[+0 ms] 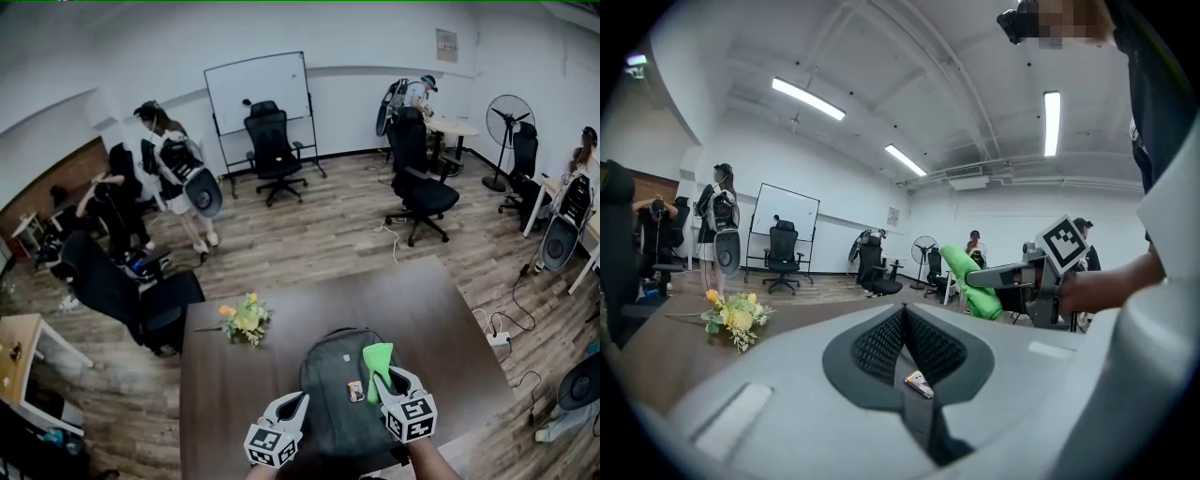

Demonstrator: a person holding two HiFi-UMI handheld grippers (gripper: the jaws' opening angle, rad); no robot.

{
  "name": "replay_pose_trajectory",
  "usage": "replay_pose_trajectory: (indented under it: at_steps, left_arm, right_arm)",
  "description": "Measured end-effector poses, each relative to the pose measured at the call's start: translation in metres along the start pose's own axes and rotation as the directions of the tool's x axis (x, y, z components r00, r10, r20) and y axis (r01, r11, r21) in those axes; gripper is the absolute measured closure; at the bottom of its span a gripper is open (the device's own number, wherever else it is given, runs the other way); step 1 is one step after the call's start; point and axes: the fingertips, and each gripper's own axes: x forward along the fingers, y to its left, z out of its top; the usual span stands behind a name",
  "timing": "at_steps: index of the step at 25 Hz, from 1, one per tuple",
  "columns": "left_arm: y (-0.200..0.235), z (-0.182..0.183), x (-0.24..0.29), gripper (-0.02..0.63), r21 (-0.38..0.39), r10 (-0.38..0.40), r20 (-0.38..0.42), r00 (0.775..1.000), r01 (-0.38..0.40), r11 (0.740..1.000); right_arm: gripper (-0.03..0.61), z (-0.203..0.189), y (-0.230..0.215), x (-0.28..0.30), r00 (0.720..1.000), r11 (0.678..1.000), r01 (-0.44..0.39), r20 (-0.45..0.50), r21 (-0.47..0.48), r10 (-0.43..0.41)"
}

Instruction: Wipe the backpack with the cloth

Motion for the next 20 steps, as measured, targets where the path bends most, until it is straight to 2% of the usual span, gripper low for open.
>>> replay_pose_trajectory:
  at_steps: [12,17,20]
  left_arm:
    - [-0.002,-0.005,0.003,0.594,-0.012,0.012,0.001,1.0,-0.012,1.0]
    - [-0.002,-0.011,0.0,0.594,-0.028,0.036,-0.018,0.999,-0.036,0.999]
    - [0.0,-0.019,-0.003,0.594,-0.013,0.049,-0.036,0.998,-0.05,0.999]
  right_arm:
    - [0.477,-0.031,0.005,0.01,0.997,0.999,-0.03,-0.066,-0.02,0.028]
    - [0.479,-0.054,0.014,0.033,0.987,0.996,-0.084,-0.139,-0.034,0.078]
    - [0.479,-0.075,0.019,0.05,0.973,0.994,-0.089,-0.217,-0.058,0.074]
